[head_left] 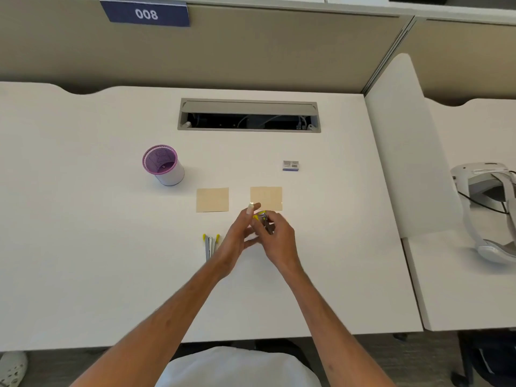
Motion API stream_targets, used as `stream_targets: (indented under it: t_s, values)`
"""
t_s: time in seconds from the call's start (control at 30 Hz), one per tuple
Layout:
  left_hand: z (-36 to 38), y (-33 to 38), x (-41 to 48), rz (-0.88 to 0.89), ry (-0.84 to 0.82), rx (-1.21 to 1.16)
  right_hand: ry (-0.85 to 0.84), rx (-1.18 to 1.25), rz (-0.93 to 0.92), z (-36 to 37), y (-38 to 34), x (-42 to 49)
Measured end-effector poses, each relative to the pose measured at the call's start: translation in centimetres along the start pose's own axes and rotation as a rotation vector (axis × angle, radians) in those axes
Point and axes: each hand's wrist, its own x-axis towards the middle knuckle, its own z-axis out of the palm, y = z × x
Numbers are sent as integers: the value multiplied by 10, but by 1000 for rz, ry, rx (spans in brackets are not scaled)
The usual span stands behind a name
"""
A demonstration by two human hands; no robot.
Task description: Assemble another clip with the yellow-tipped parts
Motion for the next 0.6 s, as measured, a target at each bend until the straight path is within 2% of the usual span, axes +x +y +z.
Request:
stream_targets:
  t_s: [0.13,0.2,0.37,0.6]
  values:
    - [-8,-8,11,135,283,367,65,-351,-8,0,14,0]
    - [-14,-12,16,183,347,565,66,-480,13,2,20,0]
    - [-18,-15,22,167,389,750,103,-591,57,8,28,0]
    - [-16,-13,27,112,333,821,187,-476,116,16,30,1]
